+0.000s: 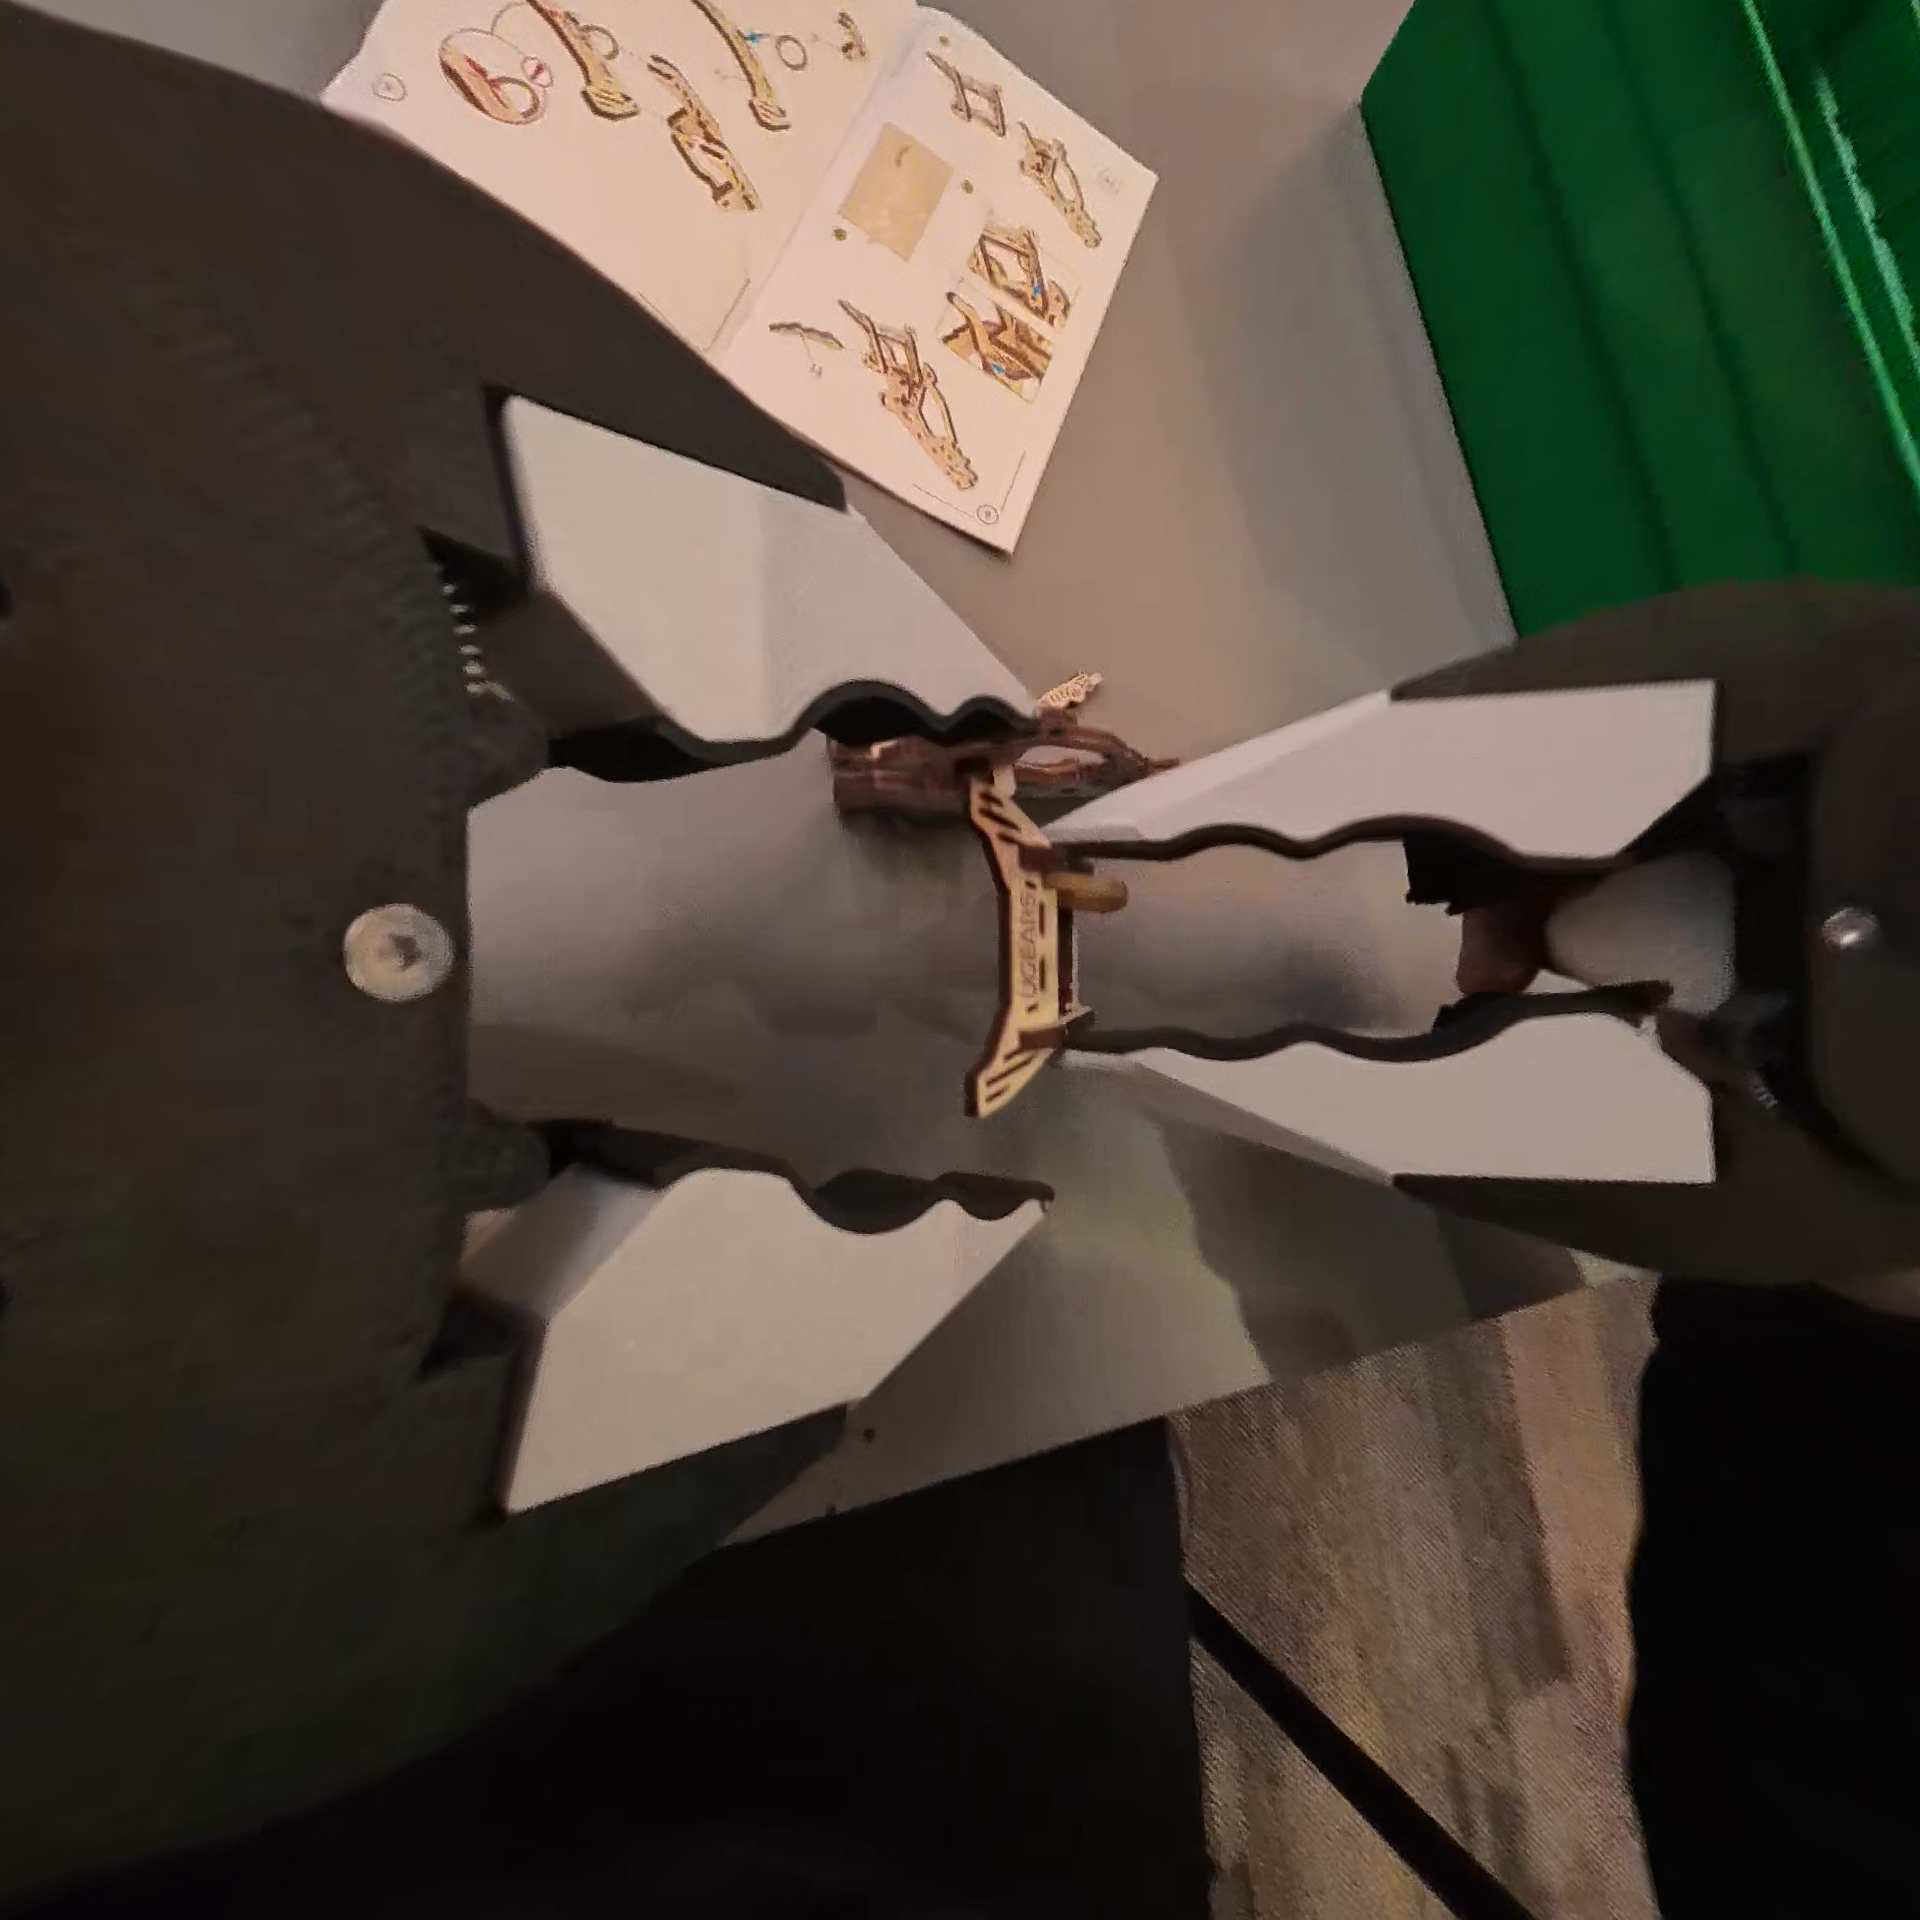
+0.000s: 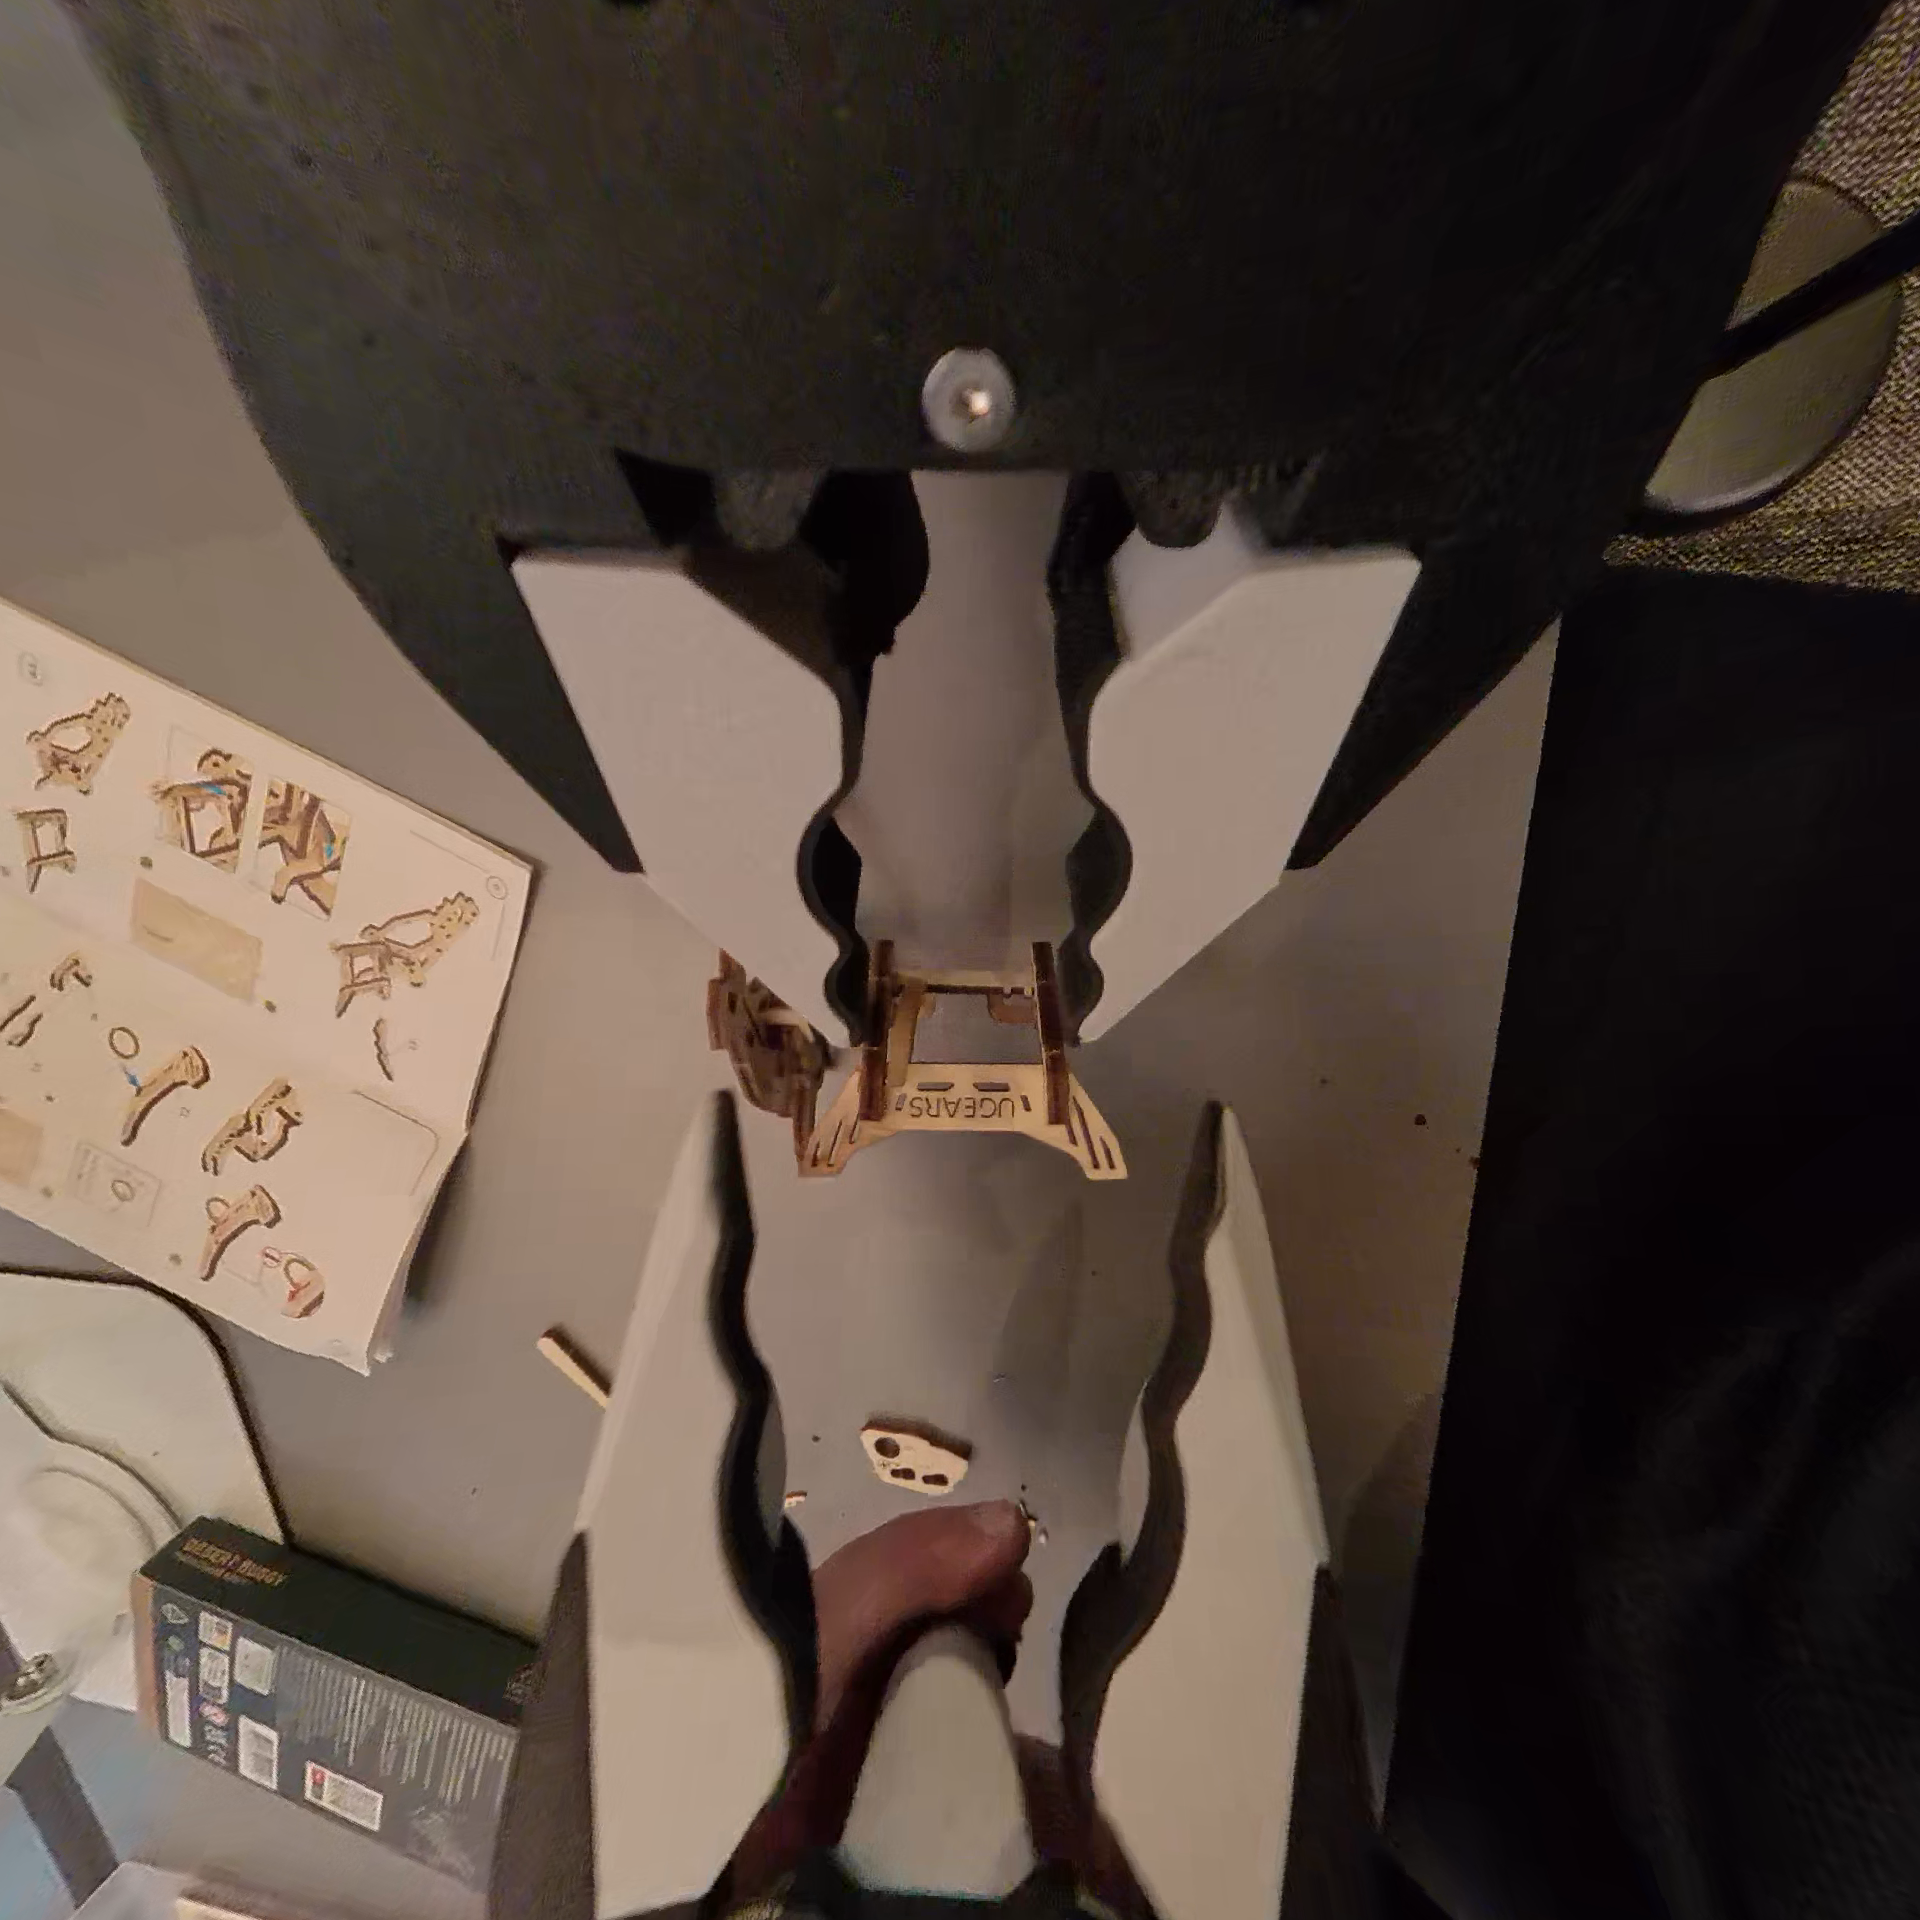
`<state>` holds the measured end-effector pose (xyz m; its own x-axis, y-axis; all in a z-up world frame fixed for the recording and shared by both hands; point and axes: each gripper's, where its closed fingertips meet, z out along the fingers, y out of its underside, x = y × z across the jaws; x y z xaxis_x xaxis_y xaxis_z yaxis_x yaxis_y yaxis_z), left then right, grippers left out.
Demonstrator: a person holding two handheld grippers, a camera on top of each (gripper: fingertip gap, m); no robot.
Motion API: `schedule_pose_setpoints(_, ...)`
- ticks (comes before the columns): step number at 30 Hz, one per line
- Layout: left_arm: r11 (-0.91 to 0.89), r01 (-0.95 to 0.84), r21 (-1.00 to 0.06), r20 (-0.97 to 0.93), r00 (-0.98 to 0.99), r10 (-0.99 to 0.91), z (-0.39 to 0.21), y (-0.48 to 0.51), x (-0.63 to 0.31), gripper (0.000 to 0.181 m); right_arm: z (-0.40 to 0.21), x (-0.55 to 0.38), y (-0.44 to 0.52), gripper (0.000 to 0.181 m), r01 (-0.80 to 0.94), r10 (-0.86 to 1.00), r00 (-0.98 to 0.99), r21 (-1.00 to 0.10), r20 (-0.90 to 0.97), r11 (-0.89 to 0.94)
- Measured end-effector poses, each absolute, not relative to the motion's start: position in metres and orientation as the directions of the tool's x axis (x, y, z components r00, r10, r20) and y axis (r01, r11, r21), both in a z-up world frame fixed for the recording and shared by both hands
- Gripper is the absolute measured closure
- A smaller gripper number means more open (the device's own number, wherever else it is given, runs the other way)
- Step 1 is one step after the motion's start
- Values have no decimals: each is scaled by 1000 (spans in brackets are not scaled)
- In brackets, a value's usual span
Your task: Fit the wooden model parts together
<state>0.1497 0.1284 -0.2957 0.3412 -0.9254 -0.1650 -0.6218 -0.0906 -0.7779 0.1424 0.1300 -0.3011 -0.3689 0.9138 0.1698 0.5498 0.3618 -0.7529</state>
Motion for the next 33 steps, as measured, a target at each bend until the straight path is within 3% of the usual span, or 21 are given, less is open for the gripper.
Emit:
schedule_pose_setpoints(5, -65, -692, -719, -250, 345, -905, -307, 131, 147, 114, -302, 140, 126, 148, 539, 913, -378, -767, 150, 349)
schedule_pose_setpoints(12, -91, -677, -730, -227, 366, -903, -303, 133, 145, 115, -293, 139, 130, 142, 501, 930, -352, -818, 105, 282)
schedule_pose_setpoints(19, -107, -667, -738, -212, 379, -901, -295, 135, 139, 115, -278, 149, 146, 119, 441, 948, -304, -869, 88, 223)
schedule_pose_setpoints(26, -126, -646, -753, -201, 407, -891, -294, 140, 135, 115, -304, 140, 159, 86, 530, 952, -304, -827, 22, 188)
schedule_pose_setpoints(33, -118, -716, -689, -232, 371, -899, -299, 143, 130, 115, -319, 132, 154, 90, 550, 935, -354, -806, 9, 217)
